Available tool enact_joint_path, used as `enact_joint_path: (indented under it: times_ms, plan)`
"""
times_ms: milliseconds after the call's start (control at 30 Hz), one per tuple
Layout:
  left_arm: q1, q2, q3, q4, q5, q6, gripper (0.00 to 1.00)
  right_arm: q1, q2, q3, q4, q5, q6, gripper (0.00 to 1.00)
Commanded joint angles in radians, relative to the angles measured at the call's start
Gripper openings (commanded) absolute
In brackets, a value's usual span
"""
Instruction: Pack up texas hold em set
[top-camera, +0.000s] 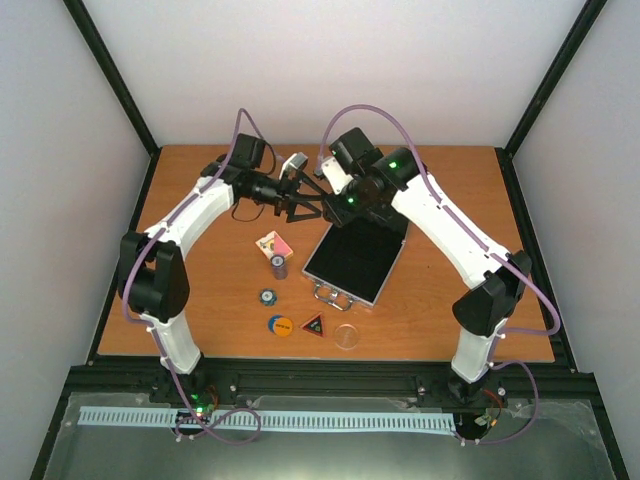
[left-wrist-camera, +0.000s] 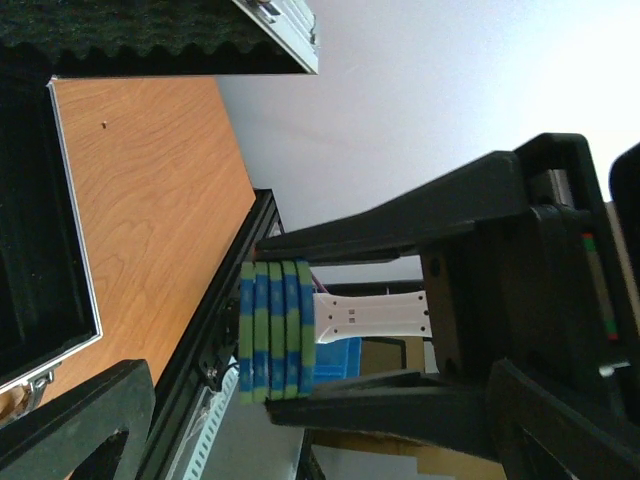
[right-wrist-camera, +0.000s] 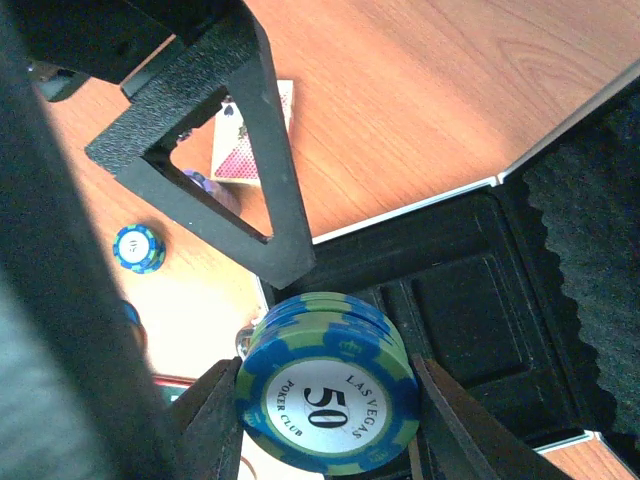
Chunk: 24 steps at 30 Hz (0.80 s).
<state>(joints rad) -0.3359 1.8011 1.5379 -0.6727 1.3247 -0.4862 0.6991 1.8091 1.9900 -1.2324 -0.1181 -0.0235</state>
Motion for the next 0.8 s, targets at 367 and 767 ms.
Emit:
enact_joint_path:
  times_ms: [367,767]
  plan:
    - [-0.008,0.032,-0.076,0.008,0.081,0.040,0.93,-0.013,-0.063,-0.019,0.027,0.016,0.018,0.03]
    - [-0.011,0.075,0.012,-0.021,0.083,0.031,0.92,-0.009,-0.093,-0.073,0.016,-0.042,0.019,0.03]
